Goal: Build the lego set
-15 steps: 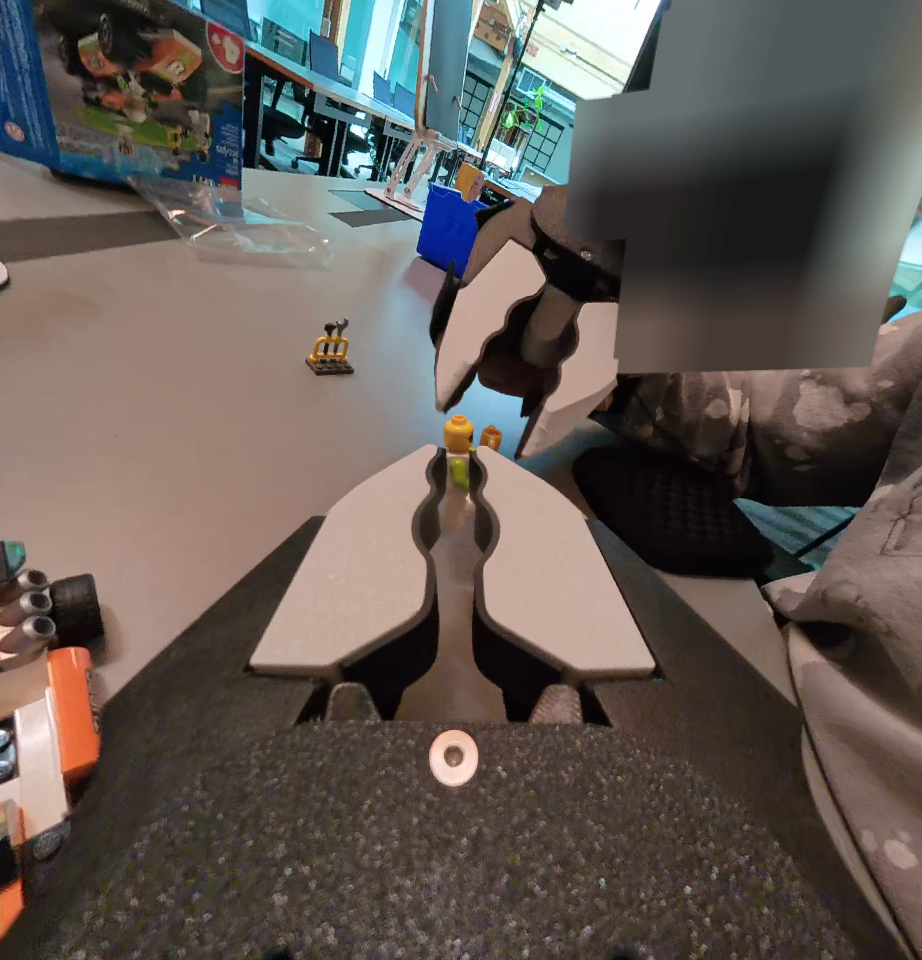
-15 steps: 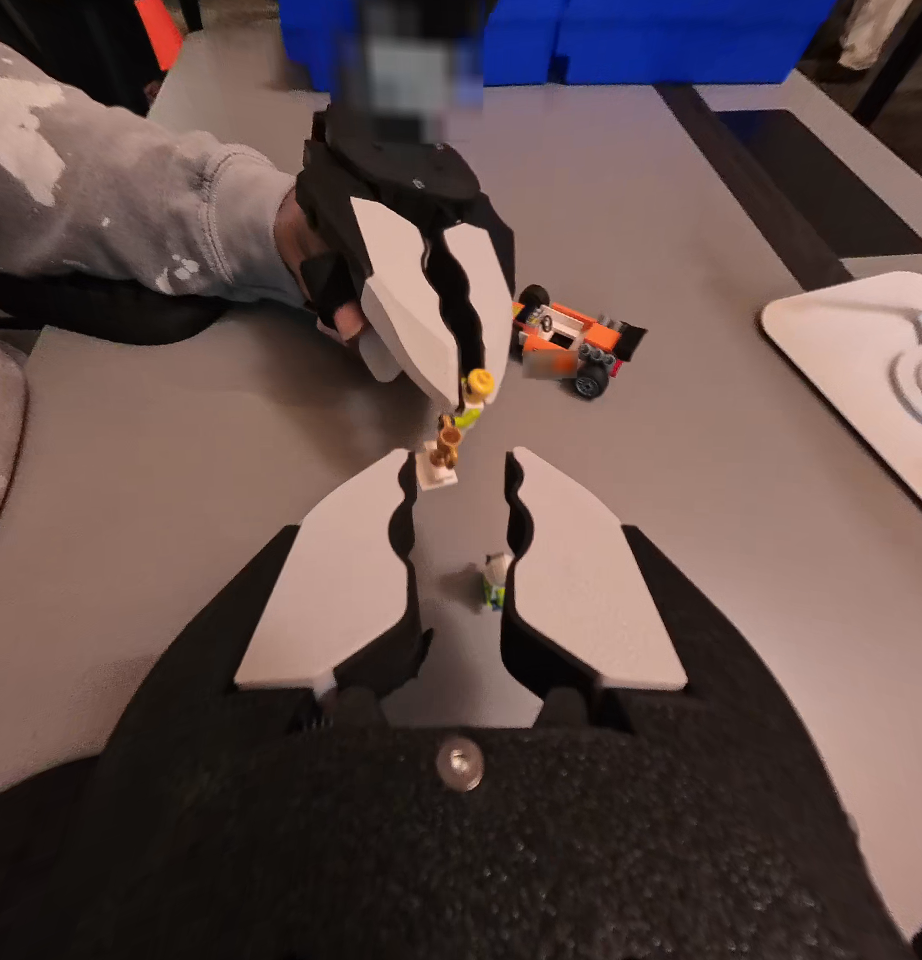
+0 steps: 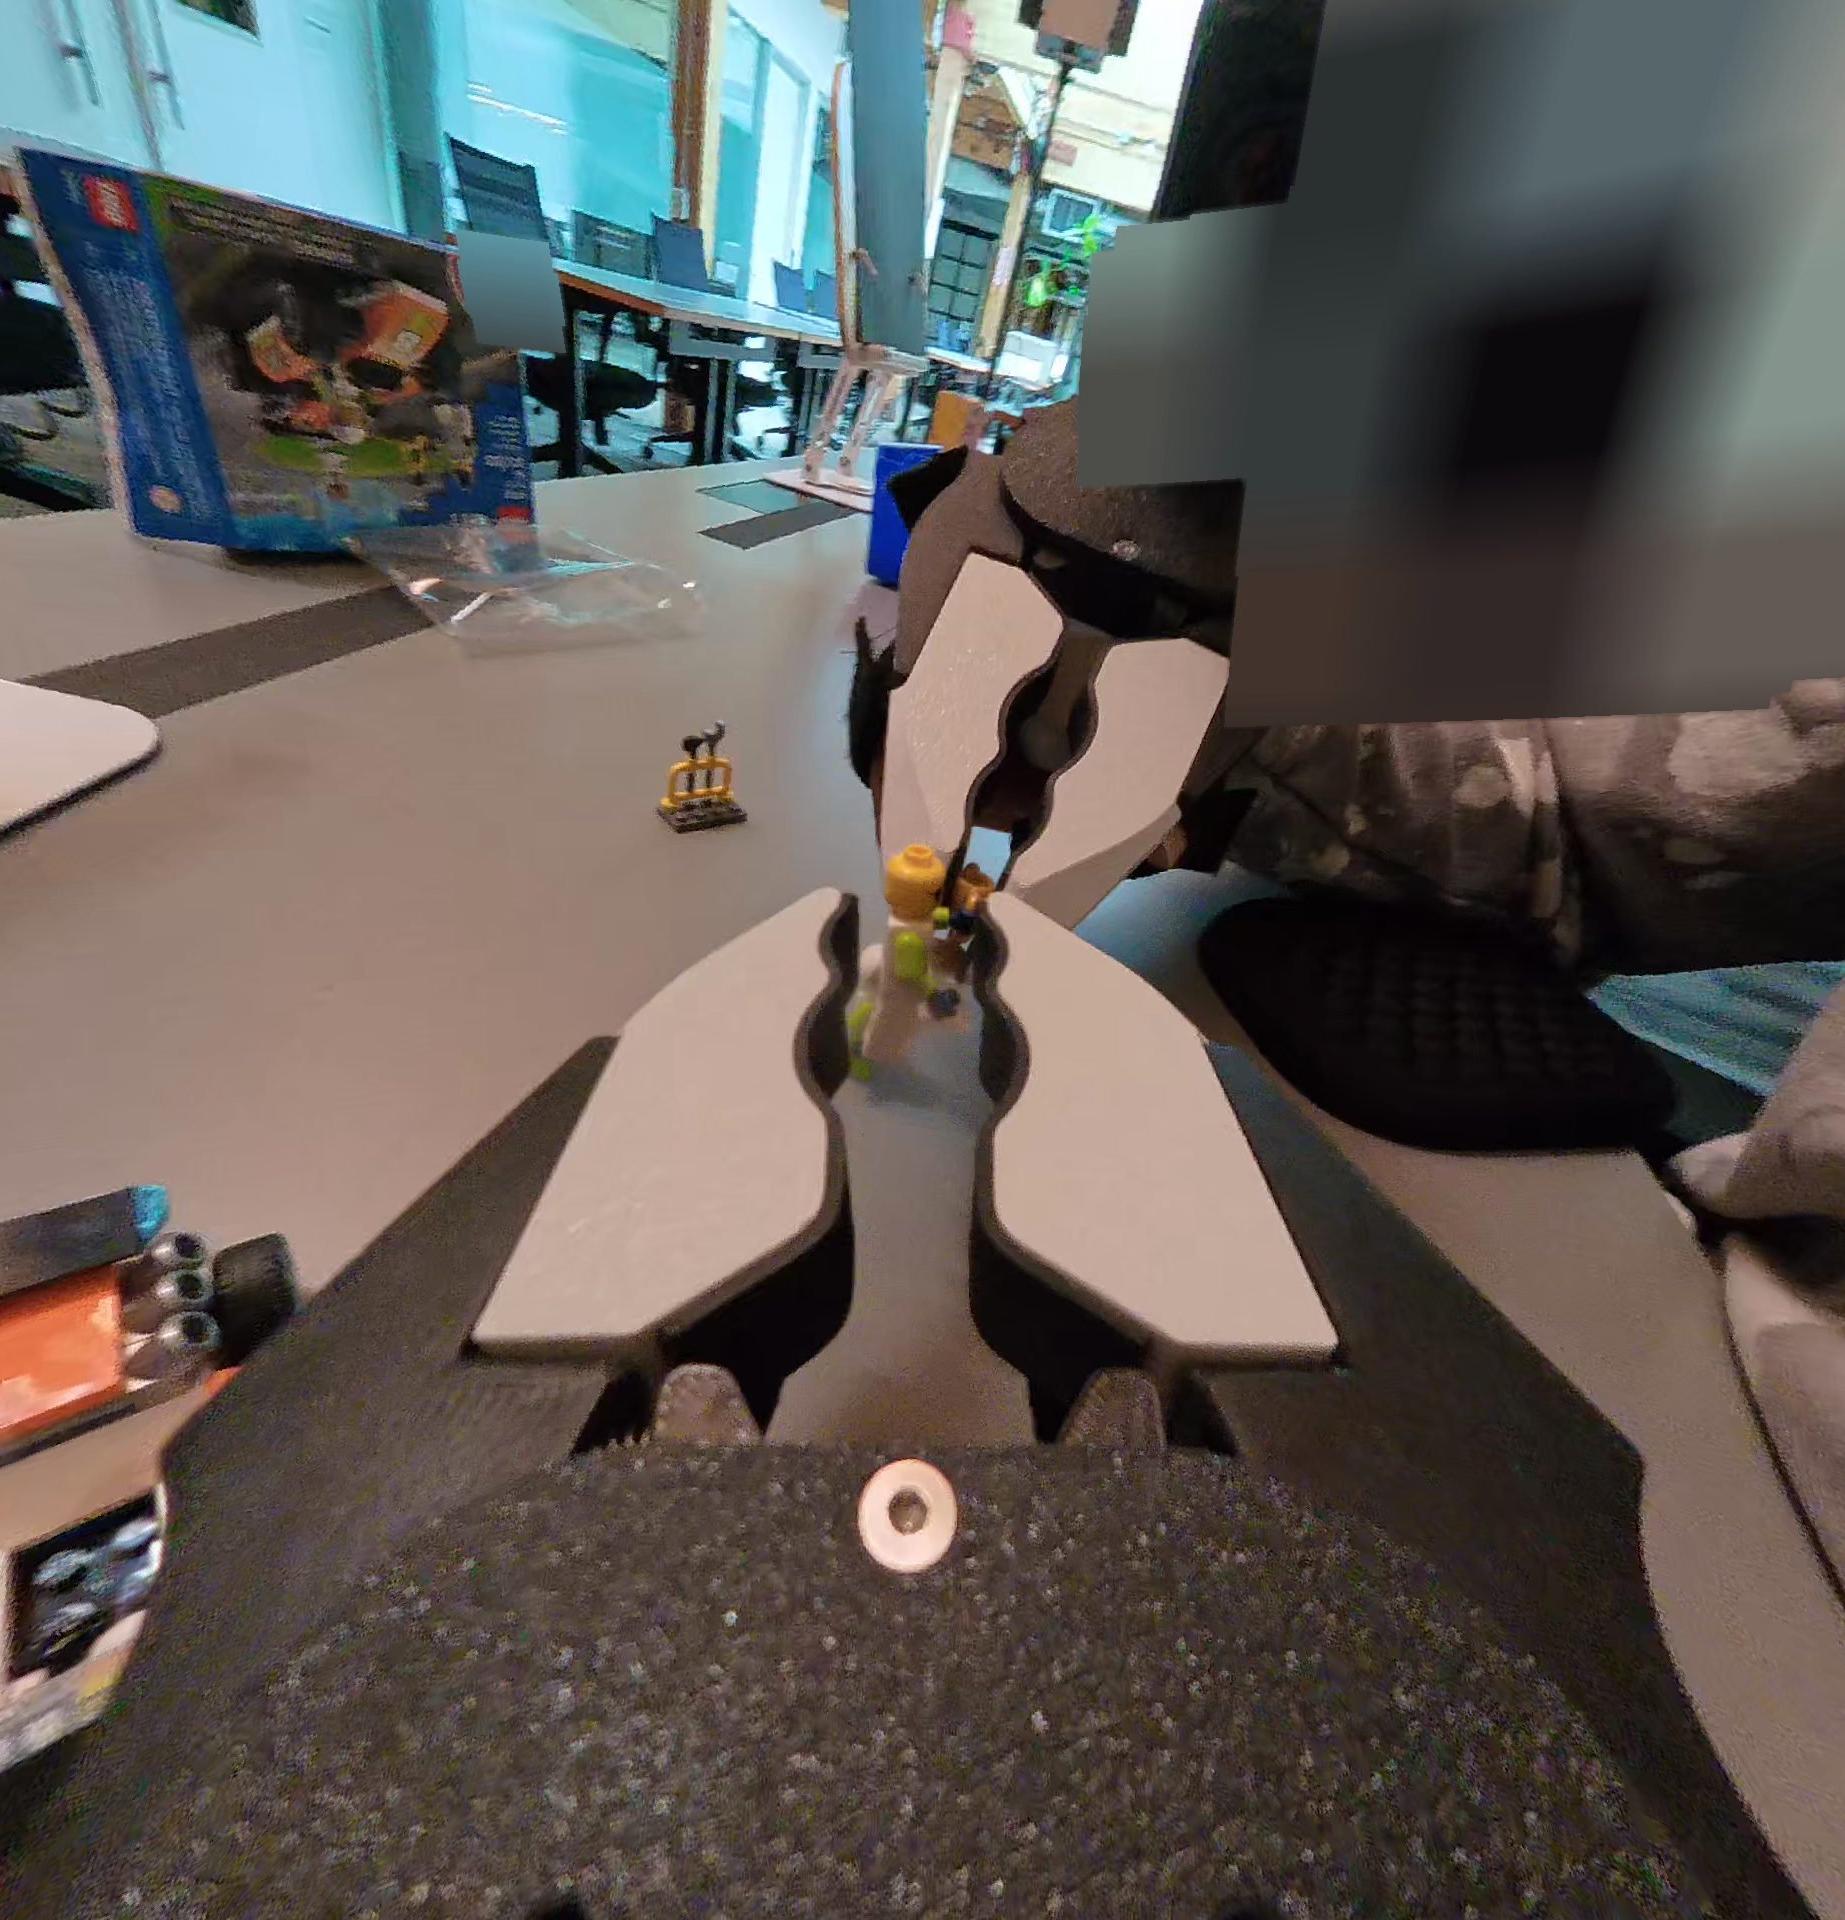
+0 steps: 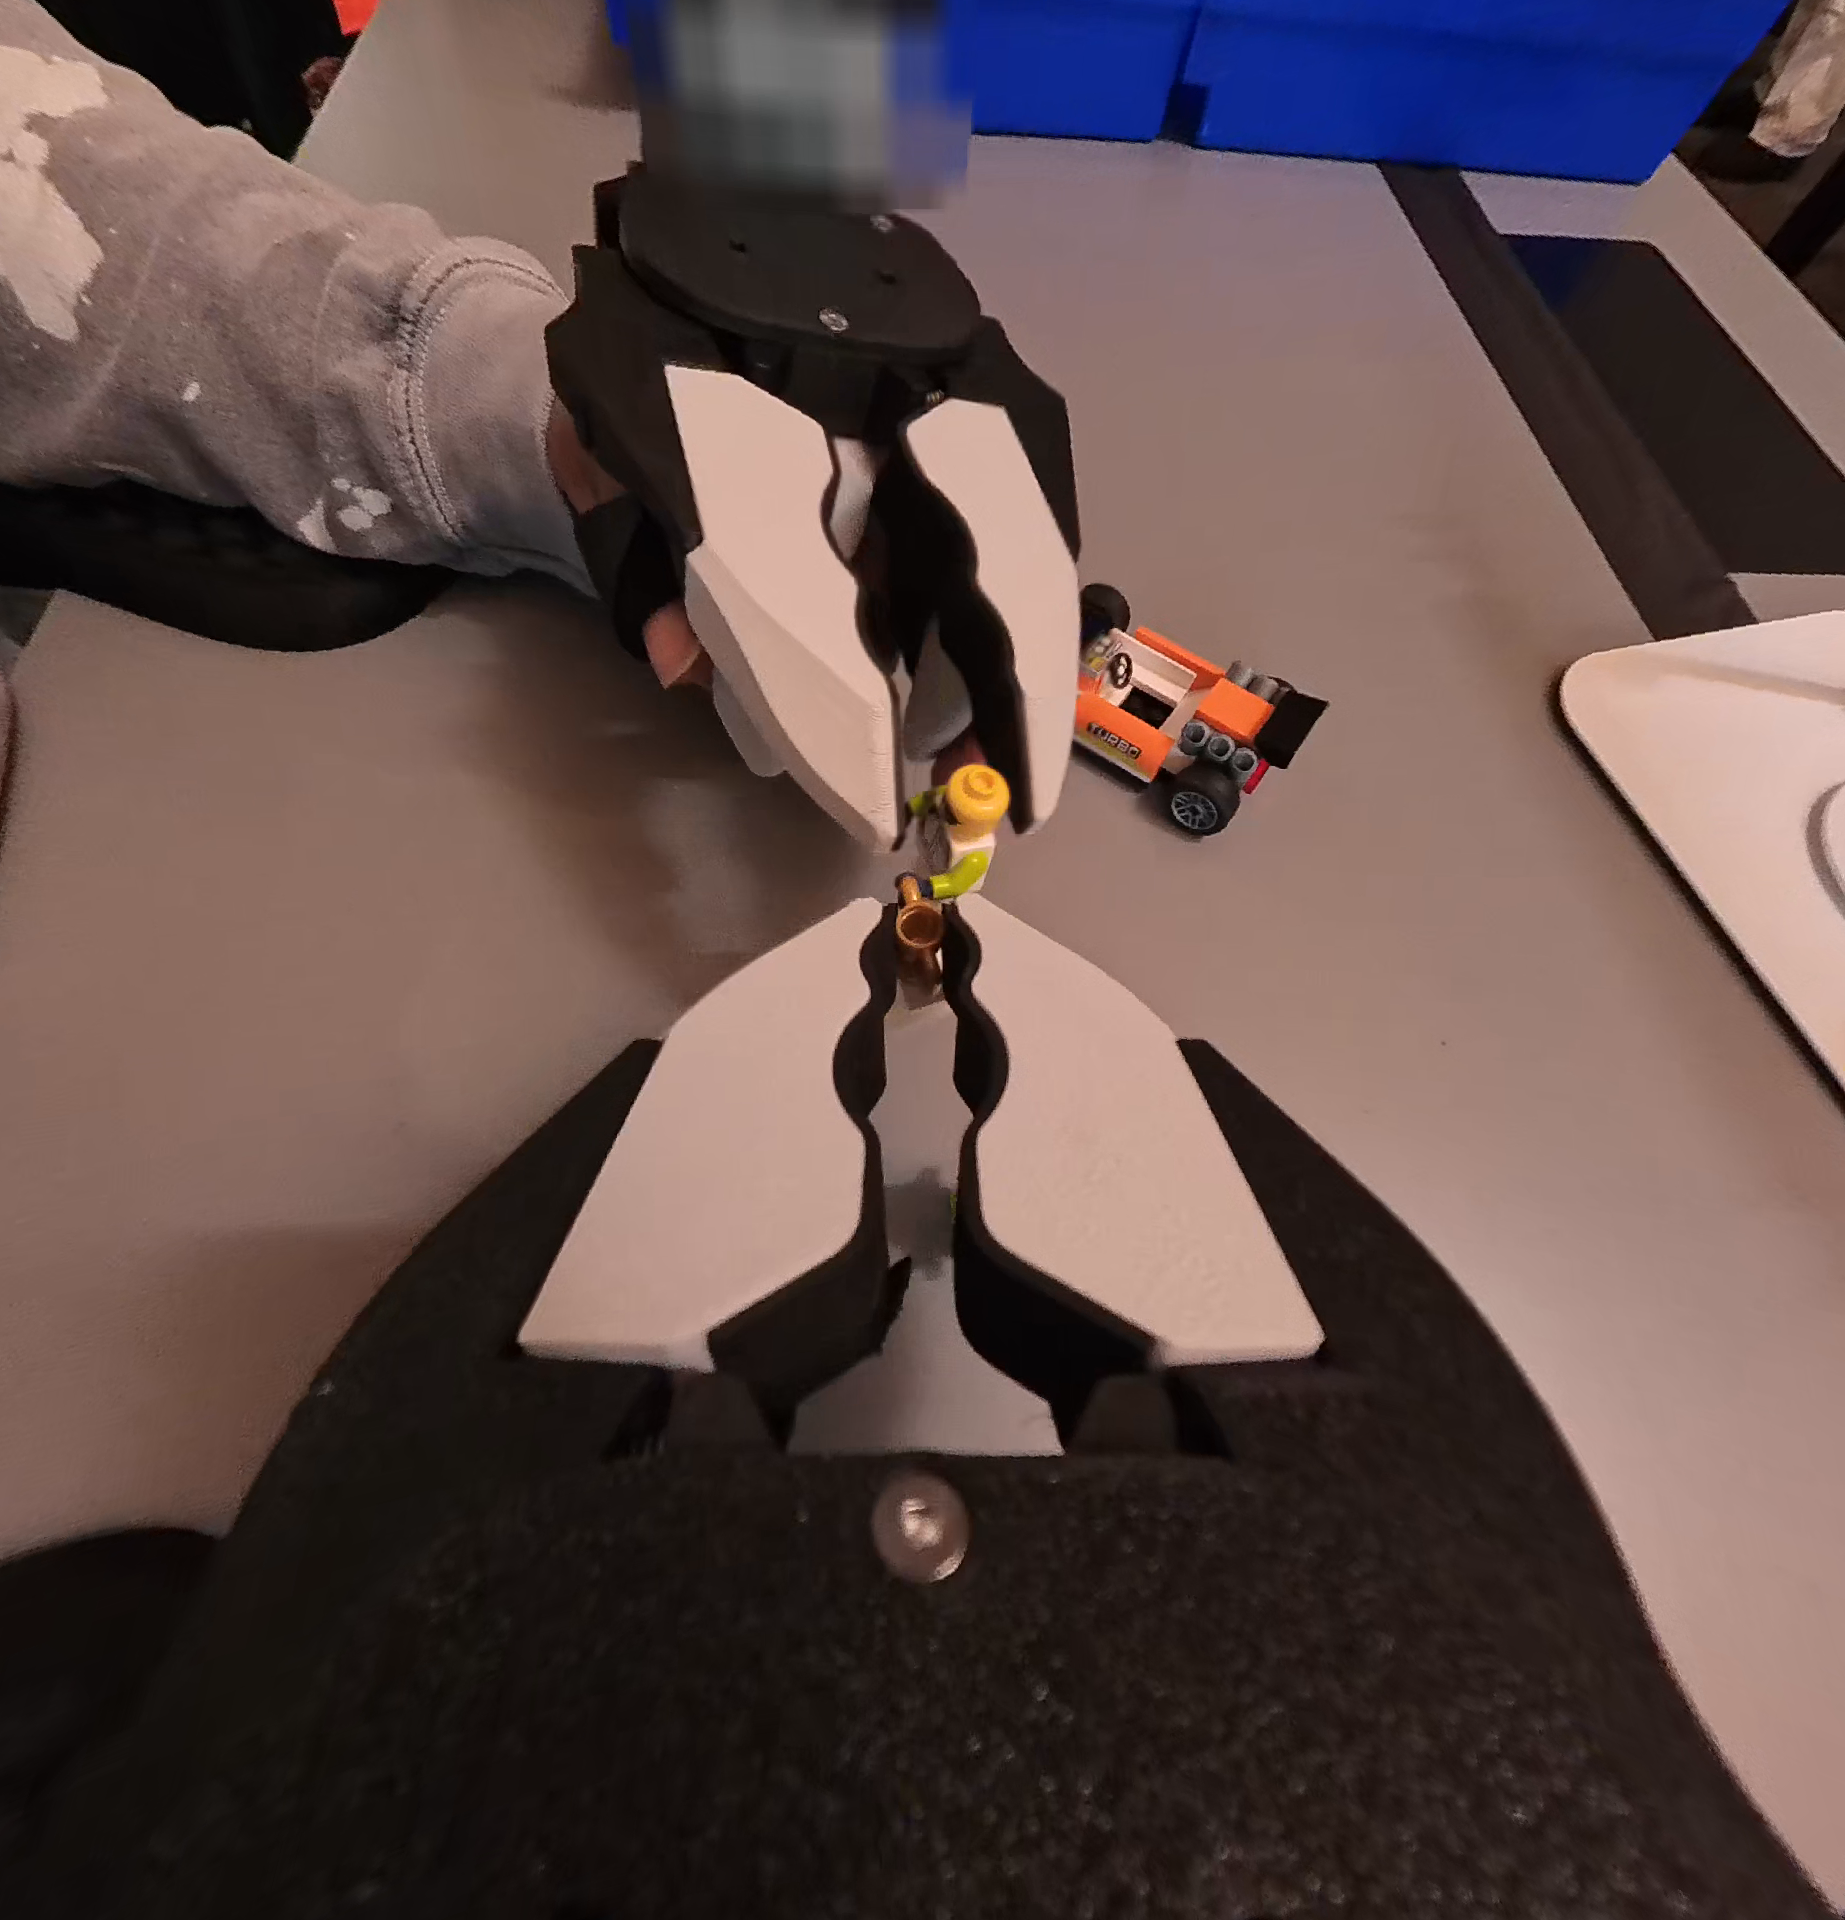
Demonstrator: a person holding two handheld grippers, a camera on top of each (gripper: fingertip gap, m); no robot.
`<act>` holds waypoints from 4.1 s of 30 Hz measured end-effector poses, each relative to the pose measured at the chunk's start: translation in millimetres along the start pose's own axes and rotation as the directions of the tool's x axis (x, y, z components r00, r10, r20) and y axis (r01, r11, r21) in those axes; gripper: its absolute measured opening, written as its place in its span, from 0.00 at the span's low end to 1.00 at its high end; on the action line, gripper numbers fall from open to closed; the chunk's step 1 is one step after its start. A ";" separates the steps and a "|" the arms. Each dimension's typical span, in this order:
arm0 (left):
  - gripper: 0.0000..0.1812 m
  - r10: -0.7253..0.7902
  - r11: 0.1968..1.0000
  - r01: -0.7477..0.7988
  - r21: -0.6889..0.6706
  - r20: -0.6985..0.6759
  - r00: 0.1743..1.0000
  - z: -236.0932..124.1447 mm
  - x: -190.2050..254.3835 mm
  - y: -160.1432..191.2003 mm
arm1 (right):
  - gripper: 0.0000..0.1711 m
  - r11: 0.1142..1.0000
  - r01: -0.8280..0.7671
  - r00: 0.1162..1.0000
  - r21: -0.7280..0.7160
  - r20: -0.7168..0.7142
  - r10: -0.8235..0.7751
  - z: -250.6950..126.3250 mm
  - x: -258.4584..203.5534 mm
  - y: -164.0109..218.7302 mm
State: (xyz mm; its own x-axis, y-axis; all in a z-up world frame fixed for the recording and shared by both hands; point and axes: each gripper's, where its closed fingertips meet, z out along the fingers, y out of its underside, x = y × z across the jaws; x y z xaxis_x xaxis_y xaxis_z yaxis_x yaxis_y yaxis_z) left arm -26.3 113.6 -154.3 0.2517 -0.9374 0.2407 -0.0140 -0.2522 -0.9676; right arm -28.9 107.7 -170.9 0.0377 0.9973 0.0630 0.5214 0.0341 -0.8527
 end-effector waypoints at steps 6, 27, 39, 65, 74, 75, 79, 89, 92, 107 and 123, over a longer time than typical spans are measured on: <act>0.13 0.133 0.989 -0.125 -0.073 0.103 0.986 2.5 -17.1 -5.3 | 0.04 0.999 0.035 0.999 0.004 -0.011 -0.035 1.3 18.2 -4.5; 0.06 0.186 0.950 -0.146 -0.277 0.122 0.975 30.9 -60.9 8.6 | 0.04 1.000 -0.015 1.000 -0.016 -0.020 0.015 4.8 59.2 29.9; 0.08 0.061 0.975 -0.029 -0.220 0.137 0.989 22.9 -66.1 6.7 | 0.04 0.999 -0.026 0.999 -0.042 -0.028 0.025 7.6 67.4 43.9; 0.06 0.254 0.846 -0.136 -0.516 0.167 0.953 26.4 -76.2 42.2 | 0.10 0.997 -0.068 0.996 -0.037 0.056 0.070 -24.6 55.1 49.8; 0.06 0.251 0.843 -0.132 -0.521 0.165 0.954 25.8 -76.2 43.8 | 0.16 0.987 0.024 0.998 -0.159 0.068 -0.014 -3.7 11.9 81.7; 0.06 0.253 0.843 -0.132 -0.522 0.166 0.953 25.5 -76.4 43.7 | 0.15 0.988 0.025 0.997 -0.153 0.072 -0.014 -2.4 11.1 79.7; 0.06 0.253 0.846 -0.133 -0.517 0.170 0.952 25.2 -76.7 41.9 | 0.14 0.989 0.019 0.998 -0.148 0.070 -0.009 -1.4 13.6 79.5; 0.07 0.260 0.849 -0.136 -0.510 0.180 0.949 25.4 -77.8 39.5 | 0.12 0.989 0.029 0.997 -0.145 0.069 -0.019 -0.9 13.0 78.8; 0.07 0.254 0.855 -0.132 -0.501 0.182 0.950 25.0 -77.7 37.4 | 0.10 0.989 0.031 0.998 -0.142 0.066 -0.022 -0.8 13.4 78.6; 0.07 0.206 0.882 -0.110 -0.458 0.166 0.964 24.4 -71.4 31.4 | 0.05 0.996 -0.008 0.998 -0.092 0.062 0.014 -2.5 17.2 75.1; 0.07 -0.046 0.949 0.019 -0.316 -0.079 0.996 45.1 -13.1 24.0 | 0.04 0.982 -0.135 0.984 0.132 0.137 0.116 -23.7 21.8 41.8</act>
State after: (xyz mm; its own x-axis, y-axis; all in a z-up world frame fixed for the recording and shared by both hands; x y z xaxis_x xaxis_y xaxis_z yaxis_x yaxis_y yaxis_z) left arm 13.8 130.7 -184.1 0.1746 -0.9408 0.2904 -0.3139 -0.3327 -0.8892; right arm 14.0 129.3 -192.8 -0.0188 0.9939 -0.1083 0.3944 -0.0922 -0.9143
